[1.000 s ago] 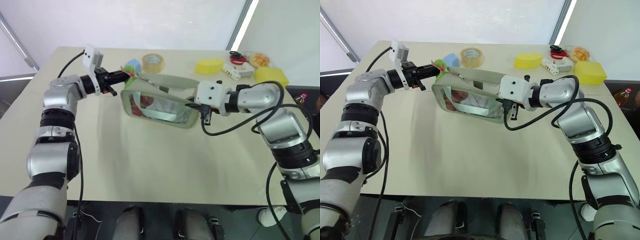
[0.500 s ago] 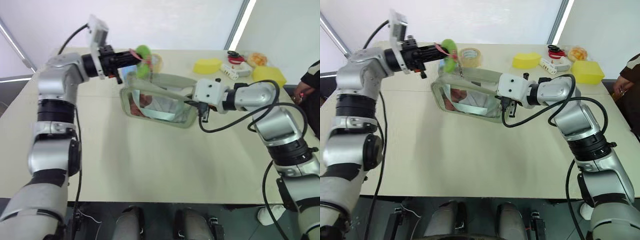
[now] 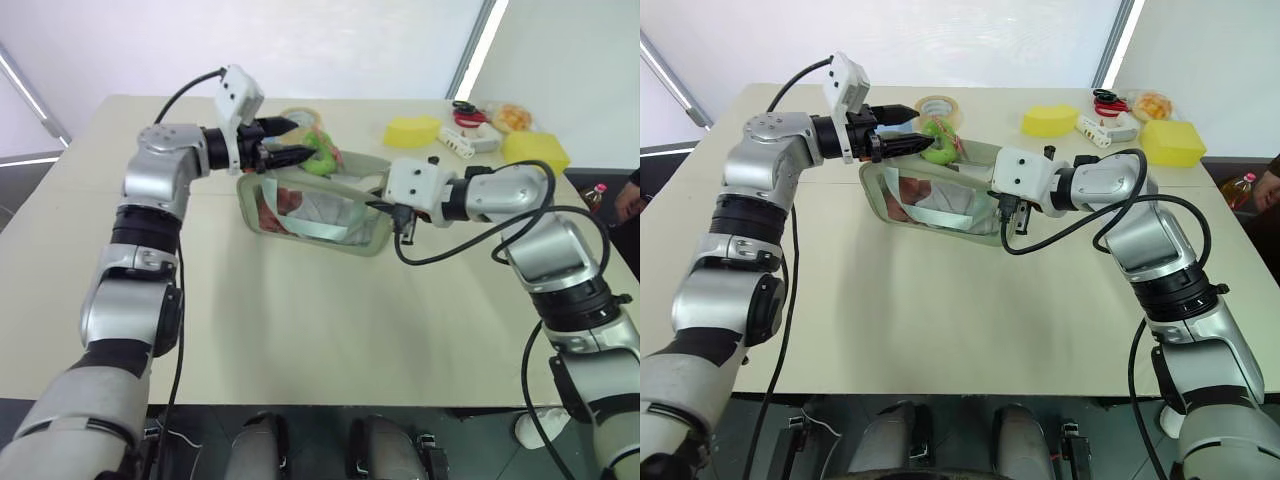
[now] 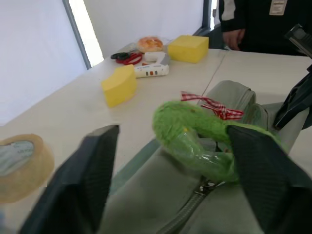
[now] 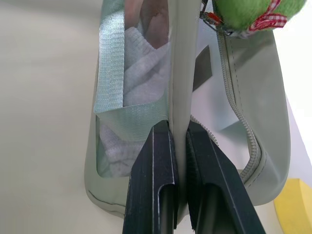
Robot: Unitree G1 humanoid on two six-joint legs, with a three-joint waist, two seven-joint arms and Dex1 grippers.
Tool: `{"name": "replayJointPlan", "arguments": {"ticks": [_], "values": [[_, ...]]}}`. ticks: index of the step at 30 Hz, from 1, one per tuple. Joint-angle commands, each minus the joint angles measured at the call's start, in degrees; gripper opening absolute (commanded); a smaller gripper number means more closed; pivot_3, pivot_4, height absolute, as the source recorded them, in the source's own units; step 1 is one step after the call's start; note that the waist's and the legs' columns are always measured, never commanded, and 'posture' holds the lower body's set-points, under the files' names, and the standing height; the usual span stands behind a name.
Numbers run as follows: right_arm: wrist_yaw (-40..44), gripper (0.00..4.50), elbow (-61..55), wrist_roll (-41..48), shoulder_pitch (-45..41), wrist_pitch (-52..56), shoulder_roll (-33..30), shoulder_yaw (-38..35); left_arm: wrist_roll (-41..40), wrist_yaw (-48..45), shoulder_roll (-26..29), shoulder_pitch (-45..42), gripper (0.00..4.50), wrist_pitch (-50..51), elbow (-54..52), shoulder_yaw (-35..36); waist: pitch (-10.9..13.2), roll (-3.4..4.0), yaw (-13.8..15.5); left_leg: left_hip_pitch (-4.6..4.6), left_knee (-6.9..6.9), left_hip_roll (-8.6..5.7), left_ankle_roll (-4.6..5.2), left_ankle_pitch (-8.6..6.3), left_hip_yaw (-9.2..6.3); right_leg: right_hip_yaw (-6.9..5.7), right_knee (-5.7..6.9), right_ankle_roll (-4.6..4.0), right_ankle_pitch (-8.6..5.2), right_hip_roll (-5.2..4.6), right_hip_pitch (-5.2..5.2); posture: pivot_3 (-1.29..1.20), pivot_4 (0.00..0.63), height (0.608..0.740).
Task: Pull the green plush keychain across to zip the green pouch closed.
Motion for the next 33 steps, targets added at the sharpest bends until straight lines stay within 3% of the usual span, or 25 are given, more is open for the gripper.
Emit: {"name": "replayJointPlan", "arguments": {"ticks": [1, 5, 8, 15, 18, 25, 28, 33], "values": [[0.14, 0.0, 0.38, -0.7, -0.35, 0.02, 0.13, 0.38, -0.32, -3.83, 5.79, -2.16, 4.36, 0.45, -3.35, 1.4, 0.0, 0.0, -0.15, 0.0, -0.02, 0.01, 0.0, 0.0, 0.0, 0.0, 0.0, 0.0, 0.0, 0.0, -0.02, 0.0, 0.15, 0.74], [0.13, 0.0, 0.58, -0.71, -0.48, -0.26, 0.21, 0.37, -1.8, -10.05, 12.02, 1.22, 4.36, 4.18, -8.56, 1.03, 0.0, 0.0, -0.12, 0.0, -0.03, 0.02, 0.0, 0.0, 0.02, 0.01, 0.01, 0.0, 0.0, 0.0, -0.03, 0.0, 0.15, 0.74], [0.09, 0.0, 0.82, -0.77, -0.59, -0.53, 0.39, 0.34, -2.62, -13.35, 15.85, 8.41, 4.36, 6.95, -15.68, 0.04, -0.02, 0.03, 0.05, 0.01, 0.0, 0.02, 0.0, 0.0, 0.0, 0.01, 0.01, 0.0, 0.0, -0.01, 0.02, 0.0, 0.15, 0.74], [0.2, 0.0, 1.56, -0.84, -1.05, -0.96, 1.3, 0.61, 2.41, -5.99, 12.73, 13.98, 4.36, 0.36, -13.27, -1.49, -0.02, 0.0, 0.1, 0.13, -0.01, 0.03, 0.0, 0.0, 0.01, 0.01, 0.01, -0.01, -0.01, -0.01, 0.13, 0.0, 0.15, 0.74], [0.25, 0.0, 1.74, -0.99, -1.2, -1.06, 1.53, 0.66, 1.96, -3.58, 10.06, 12.15, 3.51, -0.84, -9.91, -0.65, -0.02, 0.01, 0.01, 0.14, -0.06, 0.03, 0.0, 0.0, 0.03, 0.01, 0.01, -0.01, -0.01, -0.01, 0.09, 0.0, 0.15, 0.74], [0.08, 0.0, 2.26, -1.36, -1.6, -1.07, 1.49, 0.47, 1.25, -4.99, 9.32, 10.7, 0.07, -0.83, -8.88, -0.92, -0.02, 0.01, -0.03, 0.15, -0.06, 0.03, 0.0, 0.0, 0.05, 0.01, 0.01, -0.01, -0.01, 0.0, 0.09, 0.0, 0.15, 0.74], [-0.04, 0.0, 2.86, -1.48, -2.16, -0.66, 1.06, -0.37, 1.64, -5.43, 9.67, 11.08, 0.07, -0.92, -9.41, -1.19, -0.02, 0.01, -0.01, 0.15, -0.05, 0.03, 0.0, 0.0, 0.06, 0.02, 0.01, -0.01, -0.01, -0.01, 0.1, 0.0, 0.15, 0.74], [1.38, 2.18, 4.72, -0.43, -5.54, 0.39, -0.88, -2.74, 1.27, -5.9, 9.77, 12.22, 0.0, -0.17, -11.08, -1.22, -0.01, 0.02, 0.11, 0.13, -0.06, 0.03, 0.0, 0.0, 0.06, 0.02, 0.02, -0.01, 0.0, -0.01, 0.09, 0.0, 0.15, 0.74]]}}
